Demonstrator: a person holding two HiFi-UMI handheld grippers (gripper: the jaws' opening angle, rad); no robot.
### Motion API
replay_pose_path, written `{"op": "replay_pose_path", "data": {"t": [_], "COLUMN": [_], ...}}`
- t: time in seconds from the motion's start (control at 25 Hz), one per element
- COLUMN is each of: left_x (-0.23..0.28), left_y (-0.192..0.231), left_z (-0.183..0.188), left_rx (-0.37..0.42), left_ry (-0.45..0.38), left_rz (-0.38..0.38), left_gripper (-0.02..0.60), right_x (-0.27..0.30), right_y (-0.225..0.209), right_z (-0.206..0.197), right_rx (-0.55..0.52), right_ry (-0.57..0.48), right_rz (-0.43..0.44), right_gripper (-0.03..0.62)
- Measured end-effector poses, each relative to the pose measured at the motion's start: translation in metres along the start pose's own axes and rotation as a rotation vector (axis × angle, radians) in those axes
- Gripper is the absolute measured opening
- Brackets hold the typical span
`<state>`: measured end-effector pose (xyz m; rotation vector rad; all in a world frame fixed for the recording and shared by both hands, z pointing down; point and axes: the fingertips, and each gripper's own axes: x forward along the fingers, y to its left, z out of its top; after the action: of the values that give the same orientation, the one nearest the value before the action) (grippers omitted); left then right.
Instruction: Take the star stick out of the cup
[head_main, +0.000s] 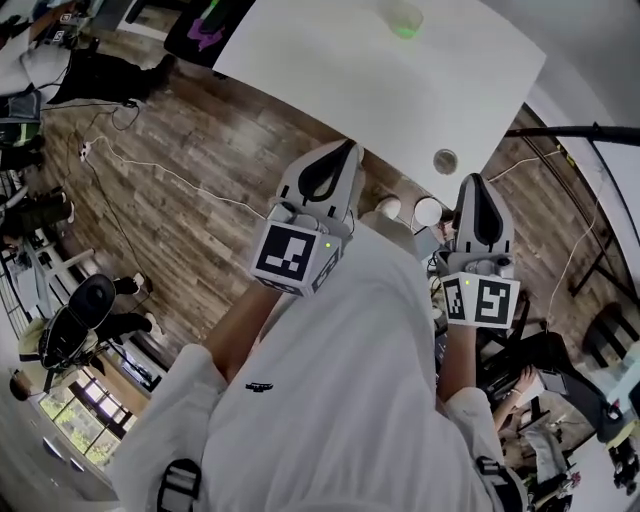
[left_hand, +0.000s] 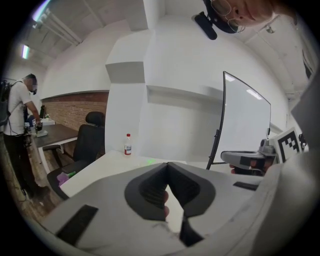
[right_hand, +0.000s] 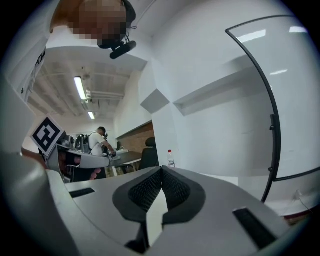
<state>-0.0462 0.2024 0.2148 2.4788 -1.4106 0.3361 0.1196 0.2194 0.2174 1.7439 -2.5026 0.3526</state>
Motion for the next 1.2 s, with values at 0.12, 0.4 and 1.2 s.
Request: {"op": "replay_pose_path", "data": {"t": [0.12, 0.4, 1.2], "left_x": [0.016, 0.063, 0.165], "left_y": [0.014, 0.047, 0.081], "left_z": [0.006, 0.026, 0.030], "left_rx": [-0.010, 0.002, 0.125], "left_ry": [0.006, 0.016, 0.095], "left_rz": [-0.013, -0.092, -0.245], "left_gripper": [-0.006, -0.006, -0.004], "right_x": [0.023, 0.077, 0.168], "right_y": [0.005, -0.001, -0.028], "right_z": [0.013, 0.031, 0.040], "right_rx": [-0.020, -0.046, -0.035], "right_ry": [-0.004, 0.022, 0.049], "right_rz": [0.008, -0.034, -0.076], "right_gripper": [0.003, 0.003, 0.003]}}
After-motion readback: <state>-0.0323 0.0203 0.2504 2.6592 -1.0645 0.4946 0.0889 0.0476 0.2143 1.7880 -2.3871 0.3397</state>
